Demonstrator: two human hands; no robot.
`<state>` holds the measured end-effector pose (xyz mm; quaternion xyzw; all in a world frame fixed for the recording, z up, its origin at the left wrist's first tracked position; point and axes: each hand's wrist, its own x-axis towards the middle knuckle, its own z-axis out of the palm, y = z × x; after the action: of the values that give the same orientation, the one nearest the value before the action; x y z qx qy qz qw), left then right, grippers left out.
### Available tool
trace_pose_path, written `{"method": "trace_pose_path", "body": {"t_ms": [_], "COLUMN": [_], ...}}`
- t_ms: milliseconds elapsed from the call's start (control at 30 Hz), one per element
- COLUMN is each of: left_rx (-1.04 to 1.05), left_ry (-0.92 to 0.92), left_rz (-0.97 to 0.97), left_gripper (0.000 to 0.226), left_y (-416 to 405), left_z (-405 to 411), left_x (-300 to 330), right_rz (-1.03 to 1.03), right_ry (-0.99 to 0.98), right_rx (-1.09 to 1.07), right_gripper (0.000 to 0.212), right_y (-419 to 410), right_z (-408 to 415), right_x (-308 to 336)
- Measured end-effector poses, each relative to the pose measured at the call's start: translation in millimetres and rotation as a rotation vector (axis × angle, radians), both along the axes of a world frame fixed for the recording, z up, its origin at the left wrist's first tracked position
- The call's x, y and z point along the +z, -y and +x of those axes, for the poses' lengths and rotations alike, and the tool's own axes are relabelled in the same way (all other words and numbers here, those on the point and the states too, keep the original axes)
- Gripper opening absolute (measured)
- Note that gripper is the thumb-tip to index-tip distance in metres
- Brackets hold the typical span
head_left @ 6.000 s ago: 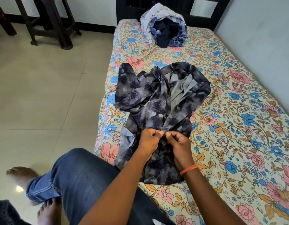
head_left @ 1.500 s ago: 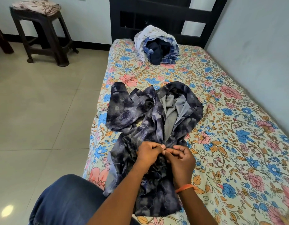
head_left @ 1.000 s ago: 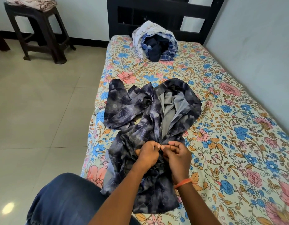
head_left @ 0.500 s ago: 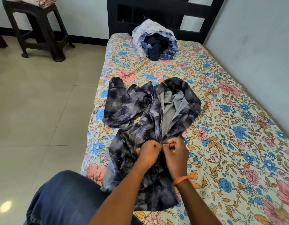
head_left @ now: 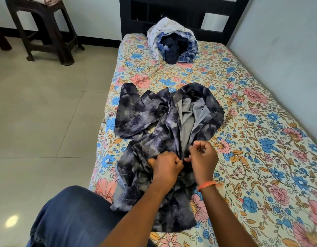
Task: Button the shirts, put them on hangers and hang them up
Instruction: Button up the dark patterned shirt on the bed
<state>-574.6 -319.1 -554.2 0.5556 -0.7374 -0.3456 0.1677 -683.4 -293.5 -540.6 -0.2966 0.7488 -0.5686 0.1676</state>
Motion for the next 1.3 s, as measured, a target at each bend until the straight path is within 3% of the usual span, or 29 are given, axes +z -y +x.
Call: {"method": "trace_pose_path", "body": {"t_ms": [100, 200, 300, 367, 433, 500, 600, 833, 1000, 1133, 1300], "left_rx": [-0.075, -0.198, -0.198, -0.132, -0.058, -0.027, -0.082, 0.022, 0.053, 0.013, 0.107], "left_ry": [0.075, 0.148, -0.086, -0.270, -0.263, -0.158, -0.120, -0.018, 0.119, 0.028, -0.039], "left_rz": [-0.188, -0.279, -0.058, 0.125, 0.095, -0.054, -0.192, -0.081, -0.086, -0.077, -0.042], "left_gripper": [0.017, 0.052, 0.085, 0.094, 0.073, 0.052, 0.046, 0.018, 0.021, 0.045, 0.028], "left_y": [4.2, 14.3, 27.4, 32.8, 38.0, 40.4, 38.4, 44.6, 51.5, 59.0, 66.4], "left_z": [2.9, -2.1, -9.7, -13.3, -15.6, -16.0, -20.8, -35.2, -31.9, -33.7, -40.5], "left_x": [2.1, 5.7, 4.9, 3.1, 1.2, -0.2, 2.0, 4.3, 10.2, 9.3, 1.3], "right_rz": [0.059, 0.110, 0.130, 0.100, 0.029, -0.038, -0.093, -0.142, -0.132, -0.134, -0.111], "right_ry": [0.095, 0.203, 0.148, 0.166, 0.314, 0.453, 0.529, 0.625, 0.660, 0.665, 0.589], "right_rx": [-0.008, -0.029, -0.054, -0.078, -0.095, -0.099, -0.067, -0.068, -0.082, -0.054, -0.074], "right_gripper": [0.015, 0.018, 0.008, 0.007, 0.010, 0.013, 0.016, 0.006, 0.016, 0.015, 0.011], "right_y": [21.8, 30.3, 27.8, 27.2, 27.3, 26.7, 23.0, 20.9, 24.8, 24.6, 28.0], "right_z": [-9.7, -18.6, -23.3, -25.9, -27.0, -28.0, -28.4, -33.9, -35.6, -38.4, -36.5], "right_x": [0.2, -9.5, -20.6, -25.4, -25.7, -24.1, -22.6, -26.9, -27.2, -32.1, -35.8]}}
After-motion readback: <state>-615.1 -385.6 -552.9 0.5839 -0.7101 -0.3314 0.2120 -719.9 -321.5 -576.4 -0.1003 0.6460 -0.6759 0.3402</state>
